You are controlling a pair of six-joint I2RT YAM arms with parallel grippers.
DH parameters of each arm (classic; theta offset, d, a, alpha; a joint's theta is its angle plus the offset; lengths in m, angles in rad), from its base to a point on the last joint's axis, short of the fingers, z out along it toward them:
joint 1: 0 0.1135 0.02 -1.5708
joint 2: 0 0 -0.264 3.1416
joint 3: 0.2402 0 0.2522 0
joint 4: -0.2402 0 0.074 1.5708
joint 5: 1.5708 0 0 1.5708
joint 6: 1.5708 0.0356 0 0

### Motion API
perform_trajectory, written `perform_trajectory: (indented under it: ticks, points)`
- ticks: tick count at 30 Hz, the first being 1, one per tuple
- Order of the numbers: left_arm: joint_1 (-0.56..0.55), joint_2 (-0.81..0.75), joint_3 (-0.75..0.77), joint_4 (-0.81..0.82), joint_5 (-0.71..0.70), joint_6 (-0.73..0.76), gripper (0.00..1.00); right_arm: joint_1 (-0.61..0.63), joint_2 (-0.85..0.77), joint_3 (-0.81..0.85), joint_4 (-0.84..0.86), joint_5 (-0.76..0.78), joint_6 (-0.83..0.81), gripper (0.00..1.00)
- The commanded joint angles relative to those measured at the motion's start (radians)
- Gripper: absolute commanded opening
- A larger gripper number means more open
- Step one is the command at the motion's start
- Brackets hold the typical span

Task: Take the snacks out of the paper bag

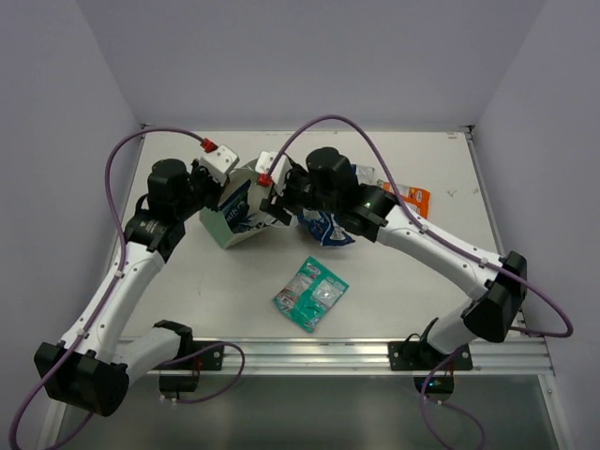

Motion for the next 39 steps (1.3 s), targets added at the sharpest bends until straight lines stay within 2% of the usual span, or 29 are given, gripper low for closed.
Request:
perform_trajectory:
  ticks: [1,10,23,33,39]
  points:
    - [-0.007,-0.037,0.044,-0.005,0.092,0.029,0.00,0.038,0.060,0.051,0.032,-0.010,-0.058,0.70]
    - [-0.007,-0.068,0.032,-0.029,0.169,0.043,0.00,0.064,0.171,0.031,0.084,-0.005,-0.068,0.70]
    - [-0.007,-0.073,0.042,-0.052,0.210,0.046,0.00,0.065,0.272,0.012,0.136,0.058,-0.223,0.85]
    - [-0.009,-0.061,0.061,-0.071,0.231,0.054,0.00,0.069,0.334,0.025,0.205,0.076,-0.286,0.86]
    - [-0.009,-0.058,0.075,-0.068,0.212,0.043,0.00,0.073,0.321,-0.034,0.285,0.046,-0.258,0.86]
